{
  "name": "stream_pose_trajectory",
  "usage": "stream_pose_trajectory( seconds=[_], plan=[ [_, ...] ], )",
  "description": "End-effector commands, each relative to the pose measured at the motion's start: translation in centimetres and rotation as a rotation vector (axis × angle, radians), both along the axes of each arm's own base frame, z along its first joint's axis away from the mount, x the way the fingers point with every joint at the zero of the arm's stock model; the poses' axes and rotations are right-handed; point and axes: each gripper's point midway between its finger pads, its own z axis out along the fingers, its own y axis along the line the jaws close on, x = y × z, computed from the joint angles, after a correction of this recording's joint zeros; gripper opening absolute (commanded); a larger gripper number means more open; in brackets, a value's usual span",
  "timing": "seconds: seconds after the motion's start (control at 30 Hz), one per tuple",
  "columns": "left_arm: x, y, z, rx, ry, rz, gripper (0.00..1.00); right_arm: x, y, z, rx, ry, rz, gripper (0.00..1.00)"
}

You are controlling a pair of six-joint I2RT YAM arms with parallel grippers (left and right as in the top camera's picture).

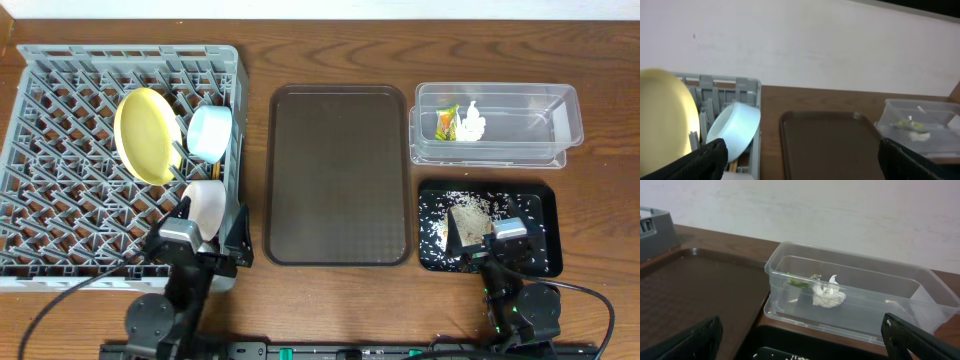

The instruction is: Sort waste into correct bins and load items into the dishwasher

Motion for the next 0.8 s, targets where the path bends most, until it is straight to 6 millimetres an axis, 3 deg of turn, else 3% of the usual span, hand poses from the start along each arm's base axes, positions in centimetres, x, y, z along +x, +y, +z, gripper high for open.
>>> stream_pose_trajectory(
  seconds=[0.0,0.33,0.77],
  plan=[
    [0.4,0.2,-1.4,0.016,-0.012,0.014,0.96,0.0,-0.2,-0.1,-0.01,0.0,-0.007,0.99],
    [2.1,-0.1,-6.6,0.018,0.003,0.014,0.96,0.0,-0.2,-0.1,-0.01,0.0,-0.007,0.99],
    [2.1,-0.1,-7.4,0.024,0.033,0.013,0.96,0.0,-0.2,-0.1,-0.01,0.0,-0.007,0.99]
  ],
)
